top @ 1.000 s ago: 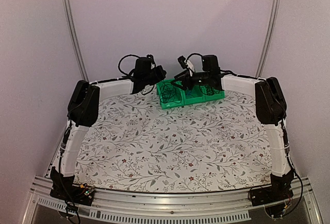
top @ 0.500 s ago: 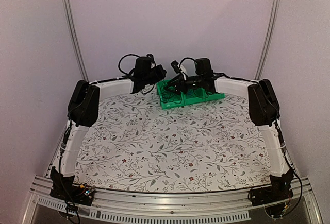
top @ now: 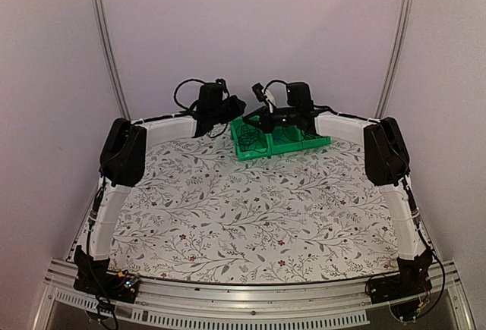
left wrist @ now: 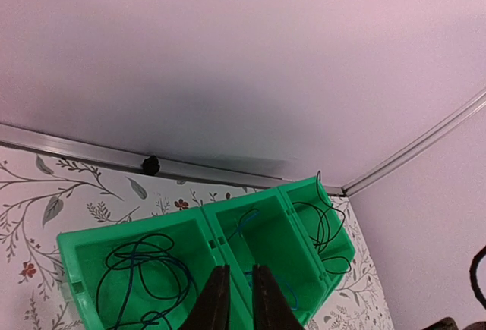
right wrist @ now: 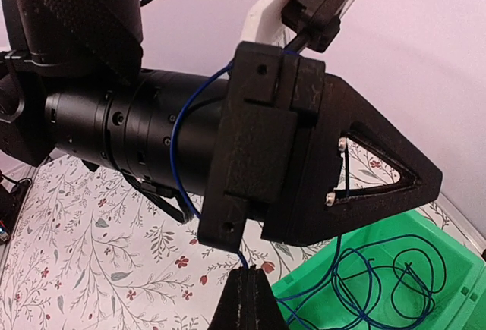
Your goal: Untangle the cables
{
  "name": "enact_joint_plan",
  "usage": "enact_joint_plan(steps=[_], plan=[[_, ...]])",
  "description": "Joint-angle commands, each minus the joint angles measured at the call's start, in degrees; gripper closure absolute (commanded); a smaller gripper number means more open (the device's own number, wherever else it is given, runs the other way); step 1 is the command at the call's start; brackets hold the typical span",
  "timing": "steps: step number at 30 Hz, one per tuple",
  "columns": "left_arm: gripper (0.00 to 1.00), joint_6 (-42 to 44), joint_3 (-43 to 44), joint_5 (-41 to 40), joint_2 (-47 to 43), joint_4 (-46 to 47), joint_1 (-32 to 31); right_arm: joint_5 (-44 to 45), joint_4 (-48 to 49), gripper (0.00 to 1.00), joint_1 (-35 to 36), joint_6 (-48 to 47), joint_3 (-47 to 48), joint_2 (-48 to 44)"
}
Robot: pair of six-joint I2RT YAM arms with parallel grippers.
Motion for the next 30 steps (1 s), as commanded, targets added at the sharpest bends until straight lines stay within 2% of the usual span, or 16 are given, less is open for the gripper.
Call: enact_joint_plan(steps=[1,5,9,14,19,21,24,26,30], plan=[[0.84,1.44,-1.77,-0.57,-0.76,-0.57,0.53,-1.42,7.9,1.0,-0.69,5.63,1.68,-0.78],[0.77,2.3,-4.63,-1.85,-2.44,-0.62,0.77,-1.04,11.3,1.0,-1.88,11.18,3.65,-0.41],[0.69,3.05,-5.22,-3.35,-3.0,-2.01,1.01,-1.85,12.63,1.0,-2.42,12.55,3.6,-0.42],[0.69,1.64,-4.29,-4.81,-2.57,-4.41,1.66,-6.06,14.29,1.0,-2.99,13.39,1.65,-1.03],[0.55,1.78,-2.14,-5.47,-1.28,-5.69,1.86,-8.54,15.73,1.0,-3.34,14.33,0.32,-1.8],[0.52,-0.95,-1.28,-5.55,-0.64,-5.89,2.26,-11.46,15.55,1.0,-3.22,13.67,0.11,-2.13],[0.47,-4.61,-1.43,-3.24,-0.16,0.13,3.06,-11.43,13.59,1.0,-3.1,11.52,-2.16,-3.09],[0.47,-5.64,-0.58,-2.54,0.02,2.54,3.07,-10.82,12.58,1.0,-3.08,10.45,-4.53,-3.74],[0.47,-6.28,2.43,-2.52,1.31,1.58,2.87,-8.92,8.66,1.0,-2.97,7.42,-5.45,-3.23]])
